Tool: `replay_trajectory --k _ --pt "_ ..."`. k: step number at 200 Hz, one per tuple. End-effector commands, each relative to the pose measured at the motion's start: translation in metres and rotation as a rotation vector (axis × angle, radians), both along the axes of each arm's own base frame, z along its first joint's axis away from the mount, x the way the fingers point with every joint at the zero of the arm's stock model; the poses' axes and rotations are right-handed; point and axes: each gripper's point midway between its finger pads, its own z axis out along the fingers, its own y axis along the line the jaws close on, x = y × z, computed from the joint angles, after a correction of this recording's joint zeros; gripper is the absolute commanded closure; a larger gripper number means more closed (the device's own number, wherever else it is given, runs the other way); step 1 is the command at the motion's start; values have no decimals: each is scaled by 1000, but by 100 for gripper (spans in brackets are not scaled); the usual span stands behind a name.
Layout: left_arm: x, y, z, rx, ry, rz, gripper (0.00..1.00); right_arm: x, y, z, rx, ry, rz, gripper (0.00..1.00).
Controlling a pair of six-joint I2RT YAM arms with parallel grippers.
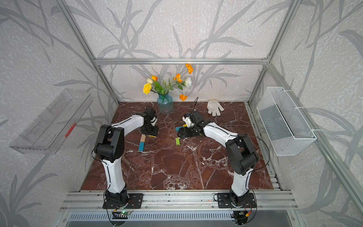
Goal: Assemble the letter c with building blocks
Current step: Assemble the building block at the center of the board.
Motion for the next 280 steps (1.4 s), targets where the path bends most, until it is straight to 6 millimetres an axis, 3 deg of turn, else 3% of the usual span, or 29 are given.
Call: replay_trajectory --k 1,92,135,193,280 --pt "3 -3 -2 -5 8 -7 42 -4 -3 4 2 7 11 13" --pt "3 0 -6 12 16 1 38 -5 -4 3 9 13 12 13" --pt "4 -2 -9 4 24 1 42 -5 -5 5 12 8 13 13" --pt "18 13 5 2 -27 86 48 -6 -4 3 17 22 13 14" --pt "26 31 26 -13 -88 118 48 -7 -2 5 34 30 10 14"
